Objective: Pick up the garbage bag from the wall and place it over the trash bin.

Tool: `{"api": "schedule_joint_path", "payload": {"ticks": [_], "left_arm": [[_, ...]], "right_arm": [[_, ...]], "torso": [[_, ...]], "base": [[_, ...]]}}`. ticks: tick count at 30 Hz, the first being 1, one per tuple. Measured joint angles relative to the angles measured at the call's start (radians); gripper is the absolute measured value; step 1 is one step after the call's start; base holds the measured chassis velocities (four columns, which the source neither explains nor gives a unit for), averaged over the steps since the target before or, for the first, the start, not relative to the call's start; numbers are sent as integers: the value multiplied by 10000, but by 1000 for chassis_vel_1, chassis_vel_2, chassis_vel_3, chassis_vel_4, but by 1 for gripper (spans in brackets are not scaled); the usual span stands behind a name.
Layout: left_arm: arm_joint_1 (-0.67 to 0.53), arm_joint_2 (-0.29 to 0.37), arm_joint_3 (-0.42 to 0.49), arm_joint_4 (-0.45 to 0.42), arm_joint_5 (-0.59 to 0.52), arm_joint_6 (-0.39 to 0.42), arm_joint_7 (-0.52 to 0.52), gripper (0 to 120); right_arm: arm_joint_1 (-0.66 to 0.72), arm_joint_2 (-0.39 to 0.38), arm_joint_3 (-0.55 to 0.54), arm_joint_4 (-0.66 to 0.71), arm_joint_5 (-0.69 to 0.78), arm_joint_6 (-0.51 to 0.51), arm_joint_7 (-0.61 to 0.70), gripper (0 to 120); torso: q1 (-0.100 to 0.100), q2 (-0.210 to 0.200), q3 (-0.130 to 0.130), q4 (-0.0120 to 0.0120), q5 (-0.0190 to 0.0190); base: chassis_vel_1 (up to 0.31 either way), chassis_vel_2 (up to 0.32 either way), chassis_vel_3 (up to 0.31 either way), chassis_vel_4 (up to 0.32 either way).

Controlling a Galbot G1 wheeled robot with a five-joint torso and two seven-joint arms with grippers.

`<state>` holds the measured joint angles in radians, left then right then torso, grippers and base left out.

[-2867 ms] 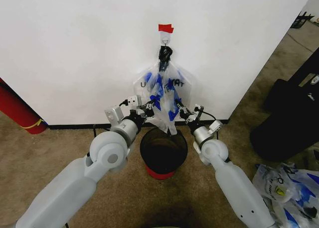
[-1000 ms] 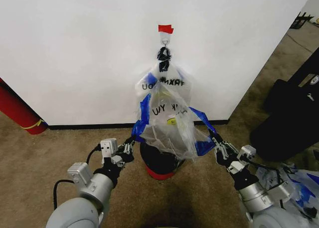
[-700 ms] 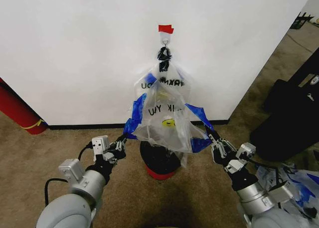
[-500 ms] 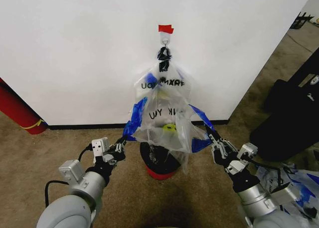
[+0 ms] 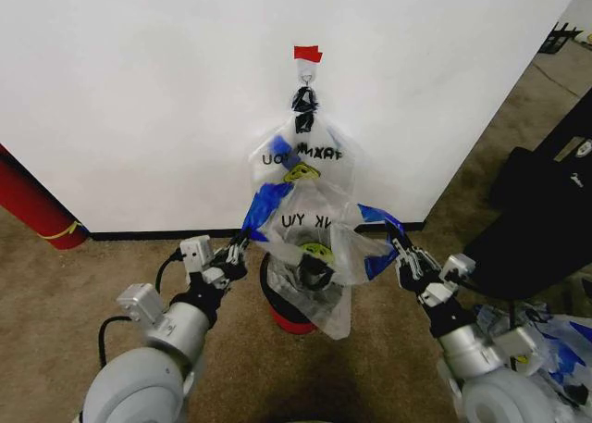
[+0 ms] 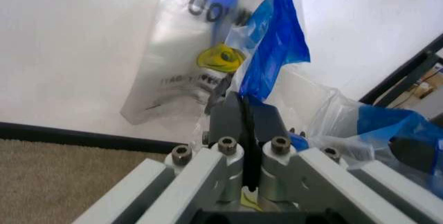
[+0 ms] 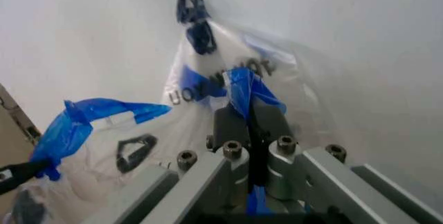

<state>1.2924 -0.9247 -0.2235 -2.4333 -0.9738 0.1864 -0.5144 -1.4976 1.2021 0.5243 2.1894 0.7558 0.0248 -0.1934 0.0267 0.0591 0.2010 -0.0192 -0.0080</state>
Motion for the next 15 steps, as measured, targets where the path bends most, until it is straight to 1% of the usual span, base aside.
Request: {"api": "schedule_joint_path", "payload": {"ticks": [1, 7, 8, 9, 13, 15], "left_arm": [[0, 0, 0, 0, 0, 0, 0, 0], [-599, -93, 146, 1103, -15, -202, 211, 0], [-599, -93, 146, 1103, -15, -202, 211, 0], [-773, -142, 185, 1284, -39, -208, 214, 0], [-1473, -208, 213, 1860, -338, -231, 215, 0], [-1533, -235, 196, 2161, -406, -357, 276, 0]], "right_arm": [[0, 0, 0, 0, 0, 0, 0, 0], [888, -10, -391, -754, 35, -95, 94, 0], [888, -10, -391, -754, 35, -95, 94, 0], [1037, 4, -445, -804, 94, -122, 140, 0], [1520, 151, -787, -1074, 193, -157, 226, 0], [1600, 284, -940, -1307, 119, -73, 185, 0]], "torso": [[0, 0, 0, 0, 0], [0, 0, 0, 0, -1], [0, 0, 0, 0, -1], [0, 0, 0, 1, -3], [0, 0, 0, -1, -1], [0, 0, 0, -2, 1]], "base": [[0, 0, 0, 0], [0, 0, 0, 0], [0, 0, 0, 0], [0, 0, 0, 0], [0, 0, 0, 0], [0, 0, 0, 0]]}}
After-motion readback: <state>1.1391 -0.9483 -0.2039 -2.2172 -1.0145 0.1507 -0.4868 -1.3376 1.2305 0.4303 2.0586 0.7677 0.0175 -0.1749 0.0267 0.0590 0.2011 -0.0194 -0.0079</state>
